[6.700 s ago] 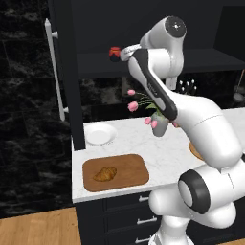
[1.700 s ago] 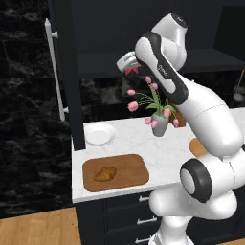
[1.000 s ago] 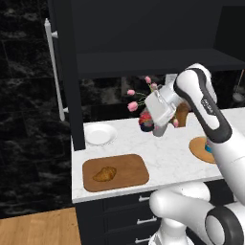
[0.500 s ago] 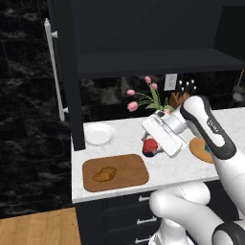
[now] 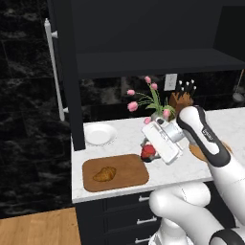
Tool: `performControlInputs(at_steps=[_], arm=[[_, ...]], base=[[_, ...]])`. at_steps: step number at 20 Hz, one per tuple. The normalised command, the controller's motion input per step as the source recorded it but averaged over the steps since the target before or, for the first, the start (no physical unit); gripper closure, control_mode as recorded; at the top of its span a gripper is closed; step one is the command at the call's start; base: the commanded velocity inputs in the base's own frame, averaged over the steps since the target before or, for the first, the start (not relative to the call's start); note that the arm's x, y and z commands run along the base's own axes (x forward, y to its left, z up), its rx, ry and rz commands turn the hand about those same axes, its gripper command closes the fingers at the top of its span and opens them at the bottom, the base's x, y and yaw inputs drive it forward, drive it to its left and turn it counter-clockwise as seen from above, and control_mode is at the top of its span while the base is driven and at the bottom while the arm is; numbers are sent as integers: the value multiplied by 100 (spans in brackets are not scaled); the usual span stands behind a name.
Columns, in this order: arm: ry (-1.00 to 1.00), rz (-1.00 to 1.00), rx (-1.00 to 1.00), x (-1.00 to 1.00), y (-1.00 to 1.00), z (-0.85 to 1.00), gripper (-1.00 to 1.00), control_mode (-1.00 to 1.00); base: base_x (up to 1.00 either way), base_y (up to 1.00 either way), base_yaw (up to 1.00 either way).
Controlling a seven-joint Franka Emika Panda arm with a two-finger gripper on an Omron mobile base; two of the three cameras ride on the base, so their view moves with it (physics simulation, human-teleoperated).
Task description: From the different types of pastries on the counter, select a croissant and place it on the cutting board. Then retrieve a jar of jam from the cabinet and place it alongside the croissant on the cutting board.
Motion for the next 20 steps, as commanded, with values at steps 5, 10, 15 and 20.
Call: performControlInputs(at_steps=[5,10,15,20], arm=[[0,0,16,44,0,-44,100,-100],[0,0,4,48,4,-44,100,-100],[-2,0,-2,33,13,-3,100,-100],[0,-1,-11,30,1,-40,100,-100]], base=[[0,0,0],[0,0,0],[0,0,0],[0,0,0]])
